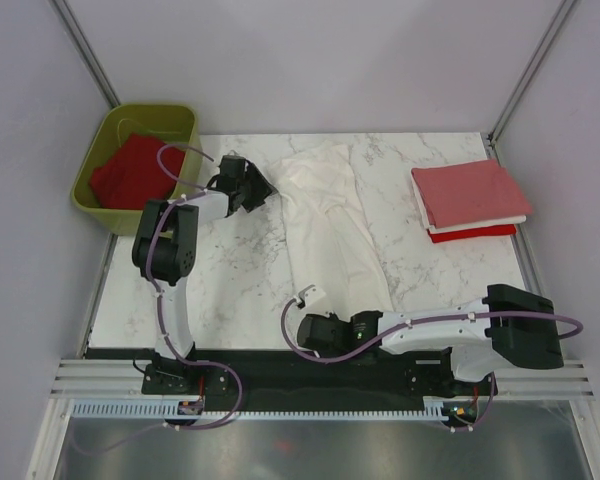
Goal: Fold and stack the t-shirts
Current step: Fold the tshirt
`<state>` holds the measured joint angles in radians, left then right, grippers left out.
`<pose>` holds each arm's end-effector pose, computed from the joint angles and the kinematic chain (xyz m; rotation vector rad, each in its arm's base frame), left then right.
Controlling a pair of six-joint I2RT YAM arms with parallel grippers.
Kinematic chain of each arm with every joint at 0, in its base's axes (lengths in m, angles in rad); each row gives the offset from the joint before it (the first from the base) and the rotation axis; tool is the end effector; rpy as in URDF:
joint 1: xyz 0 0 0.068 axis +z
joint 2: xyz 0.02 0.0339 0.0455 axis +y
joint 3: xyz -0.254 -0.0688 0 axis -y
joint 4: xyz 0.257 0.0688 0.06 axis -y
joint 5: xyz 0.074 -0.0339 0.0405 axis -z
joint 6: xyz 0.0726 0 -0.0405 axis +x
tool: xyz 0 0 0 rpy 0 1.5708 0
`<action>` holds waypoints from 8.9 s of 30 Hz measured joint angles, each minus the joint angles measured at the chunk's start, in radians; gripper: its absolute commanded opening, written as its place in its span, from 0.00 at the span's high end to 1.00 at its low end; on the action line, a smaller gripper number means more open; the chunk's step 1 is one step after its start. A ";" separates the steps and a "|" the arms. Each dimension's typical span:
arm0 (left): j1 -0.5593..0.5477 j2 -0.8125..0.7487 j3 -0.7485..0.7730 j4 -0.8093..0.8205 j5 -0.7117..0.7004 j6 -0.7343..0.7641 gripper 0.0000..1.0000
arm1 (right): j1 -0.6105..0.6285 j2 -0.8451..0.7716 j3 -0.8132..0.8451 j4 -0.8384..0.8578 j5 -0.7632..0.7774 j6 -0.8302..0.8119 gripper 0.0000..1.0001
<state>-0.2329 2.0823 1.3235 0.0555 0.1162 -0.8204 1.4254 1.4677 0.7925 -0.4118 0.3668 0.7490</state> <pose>0.4686 -0.1198 0.1072 -0.6230 2.2794 -0.6687 0.0689 0.2910 0.1268 -0.7439 2.4706 0.3407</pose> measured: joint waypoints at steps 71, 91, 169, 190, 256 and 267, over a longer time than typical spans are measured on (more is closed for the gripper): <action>0.014 0.591 0.908 0.008 0.095 -0.029 0.00 | -0.905 0.170 0.196 0.124 -0.287 -0.163 0.44; -0.162 -0.753 -0.521 -0.075 -0.008 0.063 0.05 | -0.715 -0.205 -0.062 0.061 -0.304 -0.137 0.44; -0.548 -1.051 -0.761 -0.368 -0.013 -0.042 0.98 | -0.467 -0.344 -0.055 -0.055 -0.090 0.024 1.00; -0.197 -0.415 -0.243 -0.277 0.058 0.041 0.98 | -0.864 0.201 0.422 -0.052 -0.056 -0.117 1.00; -0.146 -0.410 -0.548 0.042 0.181 0.057 0.34 | -1.068 0.175 0.020 0.329 -0.478 -0.096 0.64; -0.146 -0.352 -0.508 0.064 0.196 0.056 0.45 | -1.101 0.203 0.020 0.377 -0.524 -0.092 0.81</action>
<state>-0.3790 1.7298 0.8158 0.1196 0.3126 -0.7647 0.3244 1.6703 0.8124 -0.0349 -0.1570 0.6575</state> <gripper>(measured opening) 0.575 0.216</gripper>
